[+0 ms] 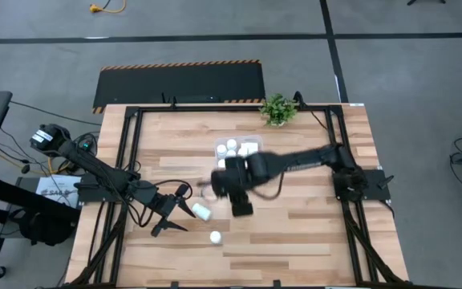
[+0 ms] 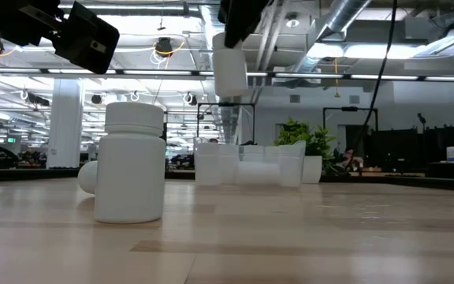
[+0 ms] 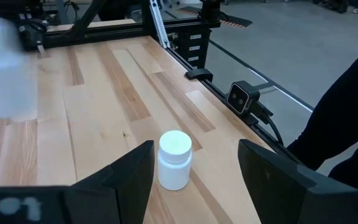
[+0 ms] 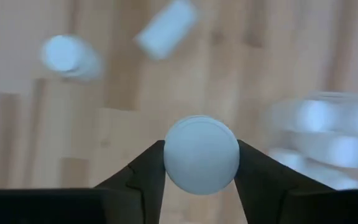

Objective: Pick and place pill bottles into a basket
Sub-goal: Put the white medicine bottle into the transparent bin

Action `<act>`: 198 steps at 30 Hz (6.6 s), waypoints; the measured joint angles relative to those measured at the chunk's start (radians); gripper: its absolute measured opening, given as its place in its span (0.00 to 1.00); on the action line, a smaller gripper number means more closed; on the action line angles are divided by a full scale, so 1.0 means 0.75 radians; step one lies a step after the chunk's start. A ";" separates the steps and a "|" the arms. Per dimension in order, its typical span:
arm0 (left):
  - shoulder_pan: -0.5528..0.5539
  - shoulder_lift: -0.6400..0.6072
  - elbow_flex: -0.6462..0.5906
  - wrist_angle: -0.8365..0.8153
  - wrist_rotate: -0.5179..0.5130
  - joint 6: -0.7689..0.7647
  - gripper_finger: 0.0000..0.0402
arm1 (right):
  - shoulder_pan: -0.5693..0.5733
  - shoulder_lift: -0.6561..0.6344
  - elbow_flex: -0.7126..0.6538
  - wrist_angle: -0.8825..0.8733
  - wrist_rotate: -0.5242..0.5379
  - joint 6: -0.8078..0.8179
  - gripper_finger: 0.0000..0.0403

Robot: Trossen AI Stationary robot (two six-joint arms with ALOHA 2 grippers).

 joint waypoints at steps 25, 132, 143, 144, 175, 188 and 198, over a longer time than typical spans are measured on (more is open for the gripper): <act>0.000 0.000 0.000 0.000 -0.136 0.000 0.55 | -0.629 0.015 0.077 -0.102 -0.009 -0.212 0.37; -0.014 -0.001 0.219 -0.340 -0.038 -0.037 0.55 | 0.109 -0.744 -0.538 0.023 0.267 0.457 0.35; -0.103 0.066 0.227 -0.292 -0.088 -0.067 0.55 | 0.474 -0.878 -1.068 0.625 0.622 0.652 0.38; -0.109 0.087 0.227 -0.278 -0.079 -0.054 0.55 | 0.489 -0.876 -1.098 0.677 0.613 0.633 0.38; -0.093 0.603 0.573 -0.424 -0.210 -0.271 0.59 | 0.583 -1.168 -1.827 1.515 0.247 0.178 0.36; -0.067 0.657 0.573 -0.436 -0.175 -0.202 0.67 | 0.561 -1.121 -1.827 1.526 0.246 0.186 0.37; -0.066 0.657 0.573 -0.439 -0.220 -0.161 0.67 | 0.534 -1.122 -1.826 1.525 0.246 0.209 0.36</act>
